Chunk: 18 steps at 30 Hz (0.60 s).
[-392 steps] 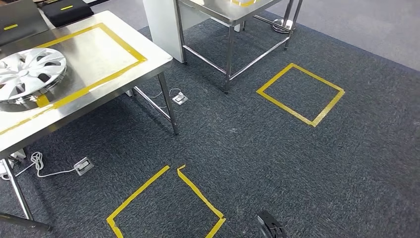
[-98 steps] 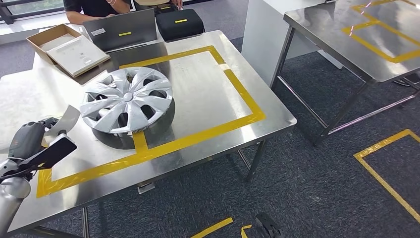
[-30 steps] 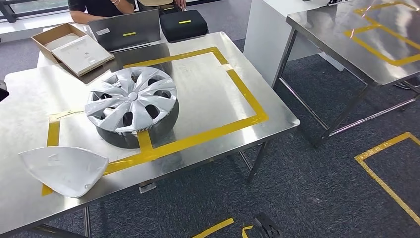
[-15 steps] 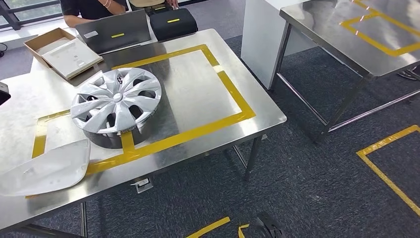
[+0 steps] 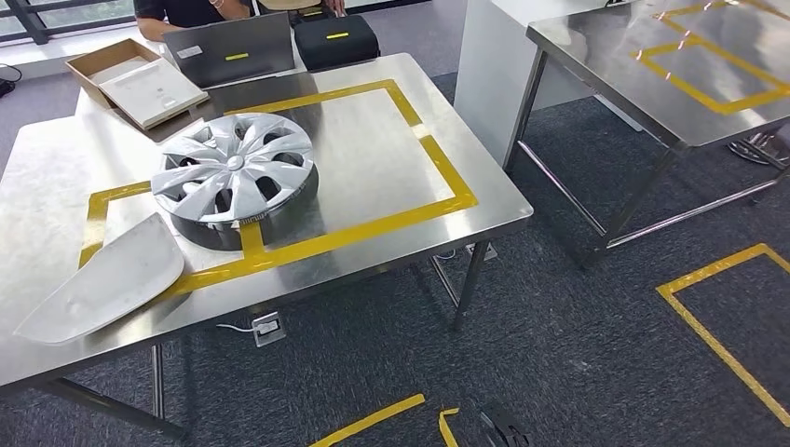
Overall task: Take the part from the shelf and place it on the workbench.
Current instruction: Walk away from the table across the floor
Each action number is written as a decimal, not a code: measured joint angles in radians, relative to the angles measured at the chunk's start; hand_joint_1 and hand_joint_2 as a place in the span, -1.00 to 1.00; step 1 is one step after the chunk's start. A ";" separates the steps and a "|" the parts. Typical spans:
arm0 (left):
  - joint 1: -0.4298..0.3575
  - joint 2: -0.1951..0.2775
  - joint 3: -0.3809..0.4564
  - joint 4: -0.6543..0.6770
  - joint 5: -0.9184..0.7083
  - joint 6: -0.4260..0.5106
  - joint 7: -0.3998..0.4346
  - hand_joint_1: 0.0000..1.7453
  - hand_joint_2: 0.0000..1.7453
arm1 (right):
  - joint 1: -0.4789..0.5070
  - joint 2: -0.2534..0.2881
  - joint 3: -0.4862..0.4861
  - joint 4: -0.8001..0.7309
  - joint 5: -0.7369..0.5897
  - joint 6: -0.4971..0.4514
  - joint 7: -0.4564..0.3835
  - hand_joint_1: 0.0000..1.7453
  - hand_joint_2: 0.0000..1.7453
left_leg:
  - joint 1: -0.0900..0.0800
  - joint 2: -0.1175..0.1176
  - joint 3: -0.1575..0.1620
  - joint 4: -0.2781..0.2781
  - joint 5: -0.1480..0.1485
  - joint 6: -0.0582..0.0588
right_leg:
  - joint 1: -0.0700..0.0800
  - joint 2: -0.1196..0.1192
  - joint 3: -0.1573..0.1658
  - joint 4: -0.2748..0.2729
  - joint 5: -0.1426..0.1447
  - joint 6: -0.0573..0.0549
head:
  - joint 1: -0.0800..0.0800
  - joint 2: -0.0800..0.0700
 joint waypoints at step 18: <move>-0.022 -0.021 -0.013 0.027 0.008 -0.006 0.015 -1.00 -1.00 | -0.011 -0.002 -0.010 0.000 -0.018 -0.001 0.005 -1.00 -1.00 | 0.011 -0.005 -0.161 0.304 -0.109 -0.065 | 0.004 -0.001 0.082 -0.146 0.098 -0.053 | 0.000 0.000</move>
